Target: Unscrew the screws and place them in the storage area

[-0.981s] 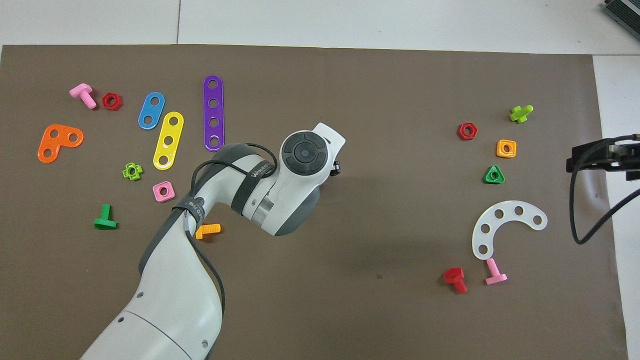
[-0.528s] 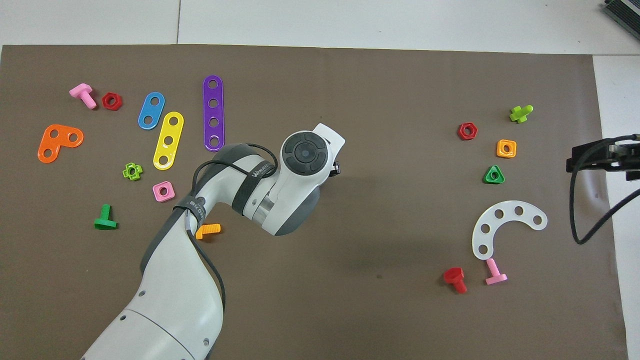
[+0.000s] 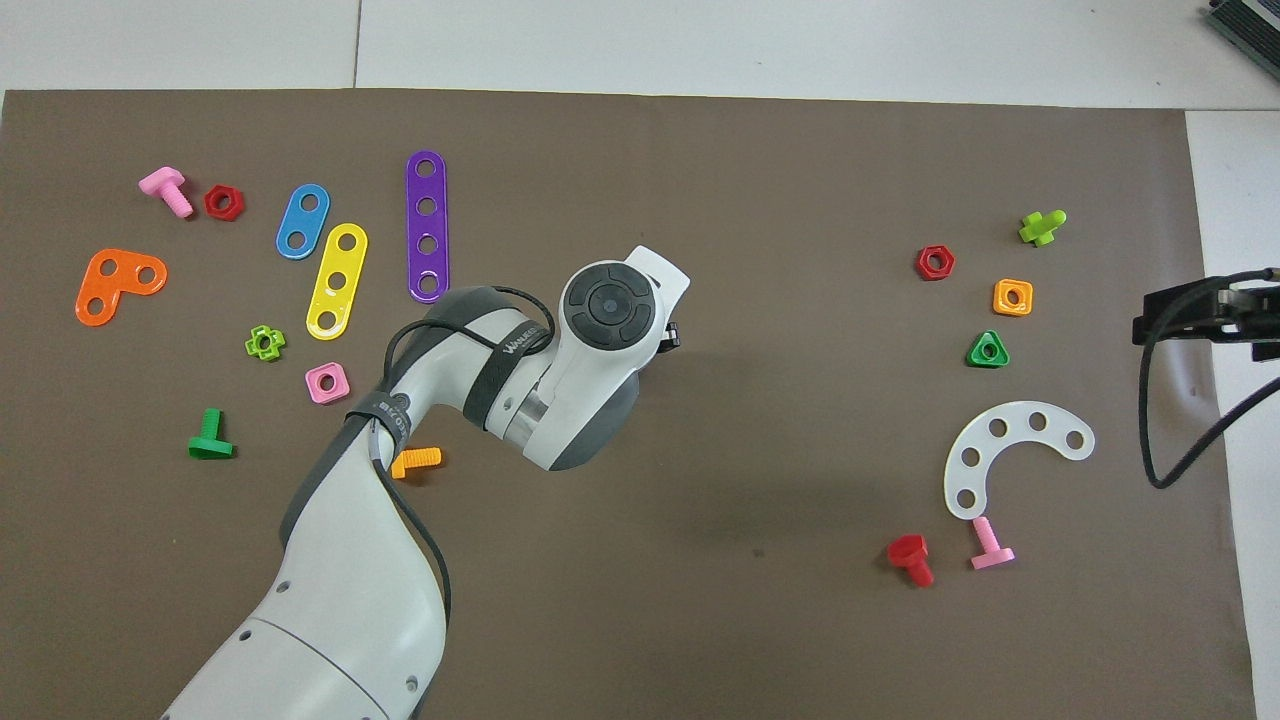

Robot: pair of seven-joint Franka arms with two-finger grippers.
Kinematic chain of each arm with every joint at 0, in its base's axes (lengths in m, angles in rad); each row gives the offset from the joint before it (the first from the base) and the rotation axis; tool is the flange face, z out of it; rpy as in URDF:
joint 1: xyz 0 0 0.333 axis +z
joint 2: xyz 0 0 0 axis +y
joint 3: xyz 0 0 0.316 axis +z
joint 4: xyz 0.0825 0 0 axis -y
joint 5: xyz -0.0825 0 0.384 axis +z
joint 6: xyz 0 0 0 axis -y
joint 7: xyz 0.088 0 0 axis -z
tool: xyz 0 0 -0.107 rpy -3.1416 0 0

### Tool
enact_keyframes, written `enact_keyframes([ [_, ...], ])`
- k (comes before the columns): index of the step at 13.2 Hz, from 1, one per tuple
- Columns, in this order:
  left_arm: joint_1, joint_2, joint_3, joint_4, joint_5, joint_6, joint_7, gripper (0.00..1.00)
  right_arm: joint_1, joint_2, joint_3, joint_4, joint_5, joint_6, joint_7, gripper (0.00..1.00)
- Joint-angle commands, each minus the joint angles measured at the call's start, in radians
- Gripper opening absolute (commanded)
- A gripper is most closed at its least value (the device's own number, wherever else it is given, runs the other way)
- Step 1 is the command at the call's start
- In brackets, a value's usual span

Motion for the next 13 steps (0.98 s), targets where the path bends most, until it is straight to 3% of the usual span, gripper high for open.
enact_keyframes([
  [1, -0.007, -0.001, 0.009, 0.005, 0.021, -0.001, -0.006, 0.49, -0.002, -0.018, 0.0, -0.017, 0.004, -0.007, -0.014, 1.0],
  [13, 0.027, 0.006, 0.008, 0.184, -0.009, -0.257, 0.002, 0.49, -0.002, -0.018, 0.0, -0.017, 0.004, -0.007, -0.014, 1.0],
])
